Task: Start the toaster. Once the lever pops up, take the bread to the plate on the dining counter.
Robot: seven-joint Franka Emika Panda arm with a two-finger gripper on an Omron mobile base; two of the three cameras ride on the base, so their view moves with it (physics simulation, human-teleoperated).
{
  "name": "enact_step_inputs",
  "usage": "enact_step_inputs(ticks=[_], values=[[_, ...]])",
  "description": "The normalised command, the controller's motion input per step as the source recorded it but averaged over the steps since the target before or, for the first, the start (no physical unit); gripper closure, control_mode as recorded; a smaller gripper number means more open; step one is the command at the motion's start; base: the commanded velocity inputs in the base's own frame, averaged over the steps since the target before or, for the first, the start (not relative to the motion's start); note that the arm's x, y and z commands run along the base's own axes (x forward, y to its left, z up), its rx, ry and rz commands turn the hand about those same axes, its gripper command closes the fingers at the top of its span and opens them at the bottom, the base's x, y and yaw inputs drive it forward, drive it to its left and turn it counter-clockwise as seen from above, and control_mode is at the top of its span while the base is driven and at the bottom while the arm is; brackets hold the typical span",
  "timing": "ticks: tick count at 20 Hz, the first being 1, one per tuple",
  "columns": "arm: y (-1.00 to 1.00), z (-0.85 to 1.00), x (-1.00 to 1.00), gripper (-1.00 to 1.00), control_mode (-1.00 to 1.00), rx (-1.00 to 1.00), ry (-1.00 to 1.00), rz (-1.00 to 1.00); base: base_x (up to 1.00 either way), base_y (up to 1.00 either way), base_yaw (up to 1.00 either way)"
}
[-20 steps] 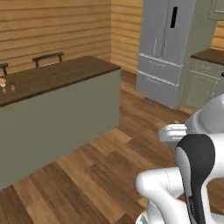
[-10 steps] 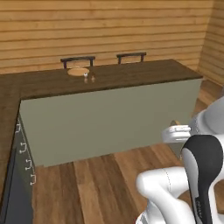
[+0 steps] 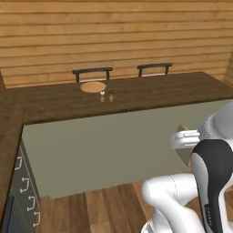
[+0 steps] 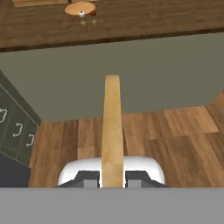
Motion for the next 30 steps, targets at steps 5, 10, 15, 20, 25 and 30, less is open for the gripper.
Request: enact_step_inputs(ticks=[5, 10, 15, 20, 25, 30], values=[[0.00, 0.00, 0.00, 1.00, 1.00, 0.00, 0.00, 0.00, 0.94, -0.02, 0.02], [0.00, 0.00, 0.00, 1.00, 1.00, 0.00, 0.00, 0.00, 0.91, 0.00, 0.02], [0.00, 0.00, 0.00, 1.00, 1.00, 0.00, 0.00, 0.00, 0.65, 0.14, 0.08], [0.00, 0.00, 0.00, 1.00, 1.00, 0.00, 0.00, 0.00, 0.54, 0.54, 0.10], [0.00, 0.00, 0.00, 1.00, 1.00, 0.00, 0.00, 0.00, 0.53, 0.31, 0.07], [0.00, 0.00, 0.00, 1.00, 1.00, 0.00, 0.00, 0.00, 0.60, 0.04, 0.06]])
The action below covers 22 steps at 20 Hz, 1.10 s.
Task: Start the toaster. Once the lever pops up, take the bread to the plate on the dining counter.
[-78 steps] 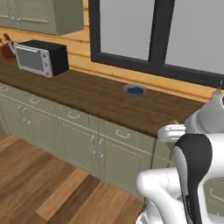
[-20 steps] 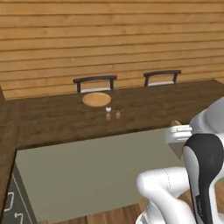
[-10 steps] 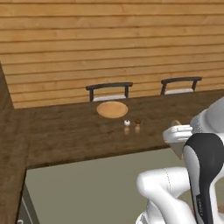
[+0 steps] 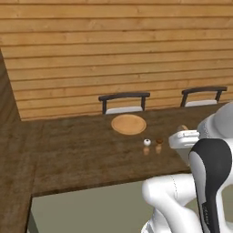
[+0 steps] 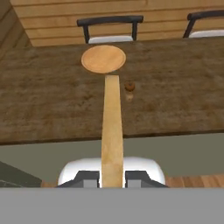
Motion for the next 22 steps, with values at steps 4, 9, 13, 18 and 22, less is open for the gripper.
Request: enact_step_inputs(ticks=[4, 9, 13, 18, 22], values=[[0.00, 0.00, 0.00, 1.00, 1.00, 0.00, 0.00, 0.00, 0.52, 0.00, 0.08], [0.00, 0.00, 0.35, 1.00, -1.00, 0.00, 0.01, 0.02, 0.30, 0.01, 0.04], [0.00, 0.00, 1.00, 1.00, -1.00, 0.02, 0.07, 0.05, 0.00, 0.00, 0.00], [0.12, -0.08, 1.00, 1.00, -1.00, 0.01, 0.16, 0.04, 0.00, 0.00, 0.00], [0.07, -0.12, 1.00, 1.00, -1.00, 0.01, 0.15, 0.05, 0.00, 0.00, 0.00]])
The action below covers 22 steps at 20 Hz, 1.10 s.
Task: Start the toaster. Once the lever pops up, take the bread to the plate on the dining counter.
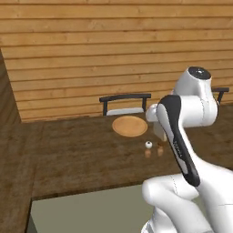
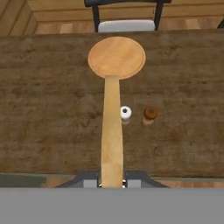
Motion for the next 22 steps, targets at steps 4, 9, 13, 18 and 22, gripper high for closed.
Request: enact_step_inputs(ticks=[4, 9, 13, 18, 22], values=[[0.00, -0.23, 1.00, 1.00, -1.00, 0.03, 0.08, 0.10, 0.00, 0.00, 0.00], [0.00, -0.36, 1.00, 1.00, -1.00, 0.02, 0.09, 0.08, 0.00, 0.00, 0.00], [0.00, -0.27, 0.84, 1.00, -1.00, 0.01, 0.03, 0.06, 0.00, 0.00, 0.00], [-0.01, -0.27, 0.95, 1.00, -1.00, 0.04, 0.01, 0.06, 0.00, 0.00, 0.00], [-0.05, -0.44, 0.99, 1.00, -1.00, 0.10, 0.09, 0.09, 0.00, 0.00, 0.00]])
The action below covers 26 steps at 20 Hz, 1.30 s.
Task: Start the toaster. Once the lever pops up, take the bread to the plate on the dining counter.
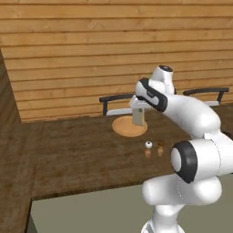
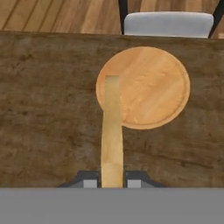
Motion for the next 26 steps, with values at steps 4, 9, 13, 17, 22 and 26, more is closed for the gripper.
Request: enact_step_inputs(ticks=[4, 9, 13, 17, 22, 26], values=[[-0.01, -0.49, 0.73, 1.00, -1.00, 0.07, 0.07, 0.04, 0.00, 0.00, 0.00], [0.00, -0.45, 0.47, 1.00, -1.00, 0.04, 0.00, 0.01, 0.00, 0.00, 0.00], [0.00, -0.44, 0.53, 1.00, -1.00, 0.02, 0.00, 0.00, 0.00, 0.00, 0.00], [0.00, -0.40, 0.46, 1.00, -1.00, 0.00, 0.00, 0.00, 0.00, 0.00, 0.00], [0.00, -0.37, 0.34, 1.00, -1.00, 0.00, 0.00, 0.01, 0.00, 0.00, 0.00], [0.00, -0.35, 0.29, 1.00, -1.00, 0.00, 0.00, 0.01, 0.00, 0.00, 0.00]])
